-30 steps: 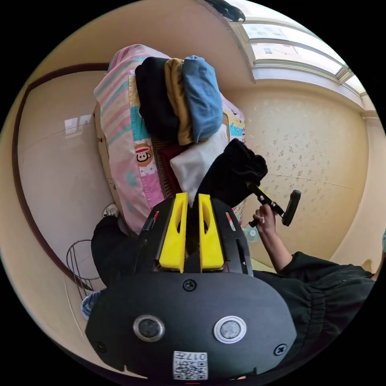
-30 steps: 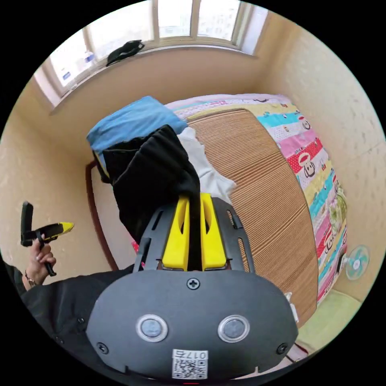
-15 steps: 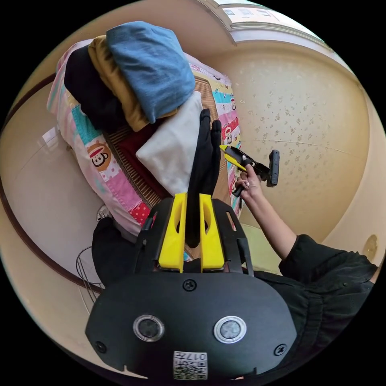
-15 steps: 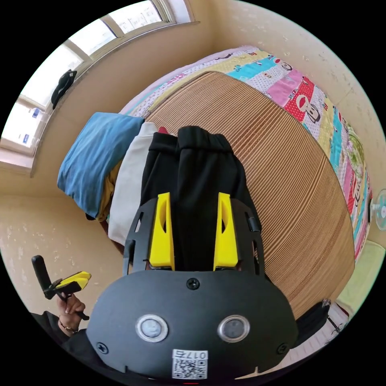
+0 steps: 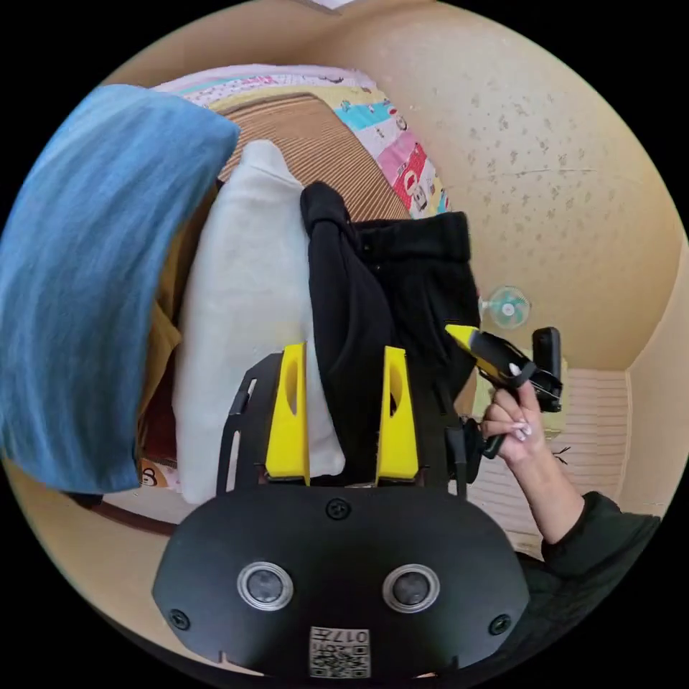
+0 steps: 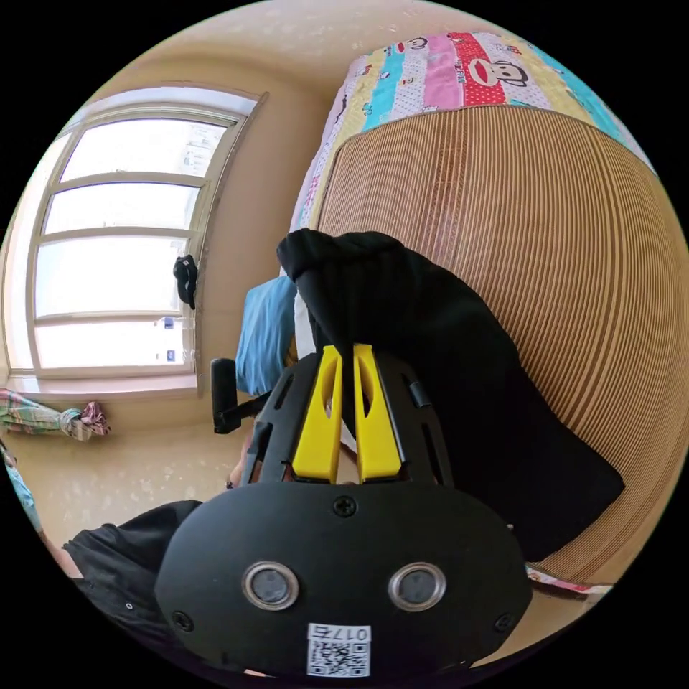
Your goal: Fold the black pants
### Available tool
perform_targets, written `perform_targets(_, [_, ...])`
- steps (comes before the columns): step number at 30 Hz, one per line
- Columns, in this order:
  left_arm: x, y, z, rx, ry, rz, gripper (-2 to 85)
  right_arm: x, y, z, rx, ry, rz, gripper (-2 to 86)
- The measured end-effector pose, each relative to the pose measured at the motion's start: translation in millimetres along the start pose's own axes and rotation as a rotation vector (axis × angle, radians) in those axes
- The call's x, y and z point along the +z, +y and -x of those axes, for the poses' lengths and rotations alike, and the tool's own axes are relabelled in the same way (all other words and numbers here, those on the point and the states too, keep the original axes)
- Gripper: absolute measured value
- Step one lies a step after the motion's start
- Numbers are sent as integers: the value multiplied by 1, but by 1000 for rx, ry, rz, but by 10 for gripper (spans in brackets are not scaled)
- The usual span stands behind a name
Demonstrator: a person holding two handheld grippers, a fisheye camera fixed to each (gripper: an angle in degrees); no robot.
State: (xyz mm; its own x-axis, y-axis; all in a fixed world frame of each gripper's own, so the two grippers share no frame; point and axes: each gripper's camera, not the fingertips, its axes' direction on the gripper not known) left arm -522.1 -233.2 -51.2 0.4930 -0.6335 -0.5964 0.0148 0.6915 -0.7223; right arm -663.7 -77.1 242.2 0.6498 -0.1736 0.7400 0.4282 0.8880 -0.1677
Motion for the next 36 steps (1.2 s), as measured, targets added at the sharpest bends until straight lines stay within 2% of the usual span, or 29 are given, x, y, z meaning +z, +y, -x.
perform_targets(3, [10,17,-12,32,-106,24,72,-51,29,13,-41,4,-50,36])
perform_targets(7, [-14,99,-49,181,-3,-99,43,-142,91,31,-103,71,-153,35])
perform_targets(10, [-51,179,-110,349,-31,-226,40,-232,162,53,-158,141,-297,35])
perform_targets(14, [-98,259,-183,484,-120,-430,39,-360,269,91,-167,187,-606,33])
perform_targets(18, [-153,328,-277,717,34,-682,36,-461,373,153,-297,236,-927,31])
perform_targets(22, [-210,410,-362,950,162,-992,36,-519,465,215,-479,323,-1143,30])
perform_targets(25, [-246,460,-395,1041,285,-1159,37,-555,534,263,-624,398,-1302,29])
perform_targets(29, [-271,502,-422,1081,396,-1270,40,-602,598,314,-751,454,-1466,29])
perform_targets(33, [-272,528,-435,1105,572,-1279,41,-643,632,327,-800,339,-1563,27])
perform_targets(36, [-253,544,-438,1109,610,-1292,42,-666,636,322,-797,286,-1572,27])
